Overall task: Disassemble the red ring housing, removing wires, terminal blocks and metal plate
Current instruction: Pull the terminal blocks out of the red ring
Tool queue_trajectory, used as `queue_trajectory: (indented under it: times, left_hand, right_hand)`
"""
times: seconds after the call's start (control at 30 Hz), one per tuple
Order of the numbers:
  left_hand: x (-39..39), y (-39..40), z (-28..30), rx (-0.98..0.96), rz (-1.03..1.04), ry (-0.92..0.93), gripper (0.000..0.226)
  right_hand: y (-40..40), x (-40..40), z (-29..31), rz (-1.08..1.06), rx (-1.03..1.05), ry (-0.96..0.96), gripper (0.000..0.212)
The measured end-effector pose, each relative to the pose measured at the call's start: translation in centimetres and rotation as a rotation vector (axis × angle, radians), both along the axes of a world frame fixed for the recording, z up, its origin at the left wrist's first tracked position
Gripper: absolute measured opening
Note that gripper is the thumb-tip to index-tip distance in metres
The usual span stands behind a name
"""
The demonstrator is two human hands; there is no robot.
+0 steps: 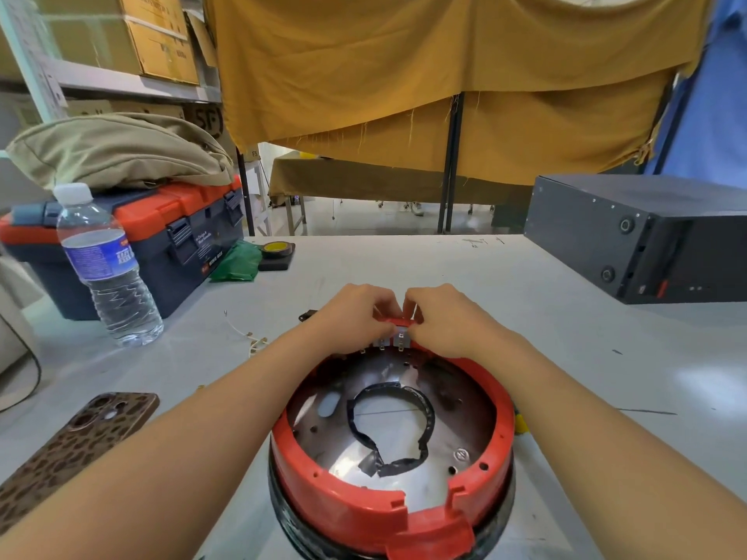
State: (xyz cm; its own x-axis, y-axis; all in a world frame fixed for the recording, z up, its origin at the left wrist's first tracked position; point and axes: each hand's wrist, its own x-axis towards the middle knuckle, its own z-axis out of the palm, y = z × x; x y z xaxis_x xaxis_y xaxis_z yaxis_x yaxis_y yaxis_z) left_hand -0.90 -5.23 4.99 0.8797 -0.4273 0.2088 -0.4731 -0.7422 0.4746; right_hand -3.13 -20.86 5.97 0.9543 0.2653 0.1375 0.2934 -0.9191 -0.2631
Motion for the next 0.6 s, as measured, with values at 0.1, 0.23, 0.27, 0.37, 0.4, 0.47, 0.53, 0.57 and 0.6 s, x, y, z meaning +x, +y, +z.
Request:
queue_trajectory:
  times: [0.1,0.23,0.27,0.37,0.4,0.47,0.53,0.57,0.6]
  left_hand:
    - [0.1,0.3,0.0,-0.016,-0.015,0.000,0.009]
    - [0.3,0.5,0.2,-0.008,-0.027,0.012,0.011]
    - [0.3,0.6,0.3,-0.009,-0.027,0.017,0.011]
    - [0.4,0.8,0.3,-0.026,-0.027,0.039,0.012]
    - [0.4,0.9,0.1,-0.046,-0.025,0.050,0.012]
    - [0.2,1.0,-0.3,-0.106,-0.020,0.072,0.011]
    - [0.1,1.1,-0.7,-0.148,-0.023,0.071,0.010]
    - [0.1,1.2,-0.7,-0.150,-0.026,0.061,0.010]
    - [0.0,1.2,-0.8,-0.146,-0.027,0.052,0.010]
  right_hand:
    - [-0.2,0.3,-0.8,0.032,0.088,-0.011,0.021]
    - [-0.7,0.5,-1.6,0.074,0.100,-0.087,0.019]
    - [-0.8,0.6,-1.6,0.098,0.100,-0.101,0.019]
    - [-0.9,0.7,-1.6,0.161,0.118,-0.117,0.017]
    - [-1.0,0.7,-1.6,0.168,0.127,-0.120,0.017]
    - [-1.0,0.7,-1.7,0.171,0.158,-0.118,0.017]
    - [-1.0,0.7,-1.8,0.179,0.174,-0.119,0.018]
    - [-1.0,0.7,-1.8,0.181,0.176,-0.123,0.018]
    - [-1.1,0.7,-1.8,0.181,0.178,-0.126,0.019]
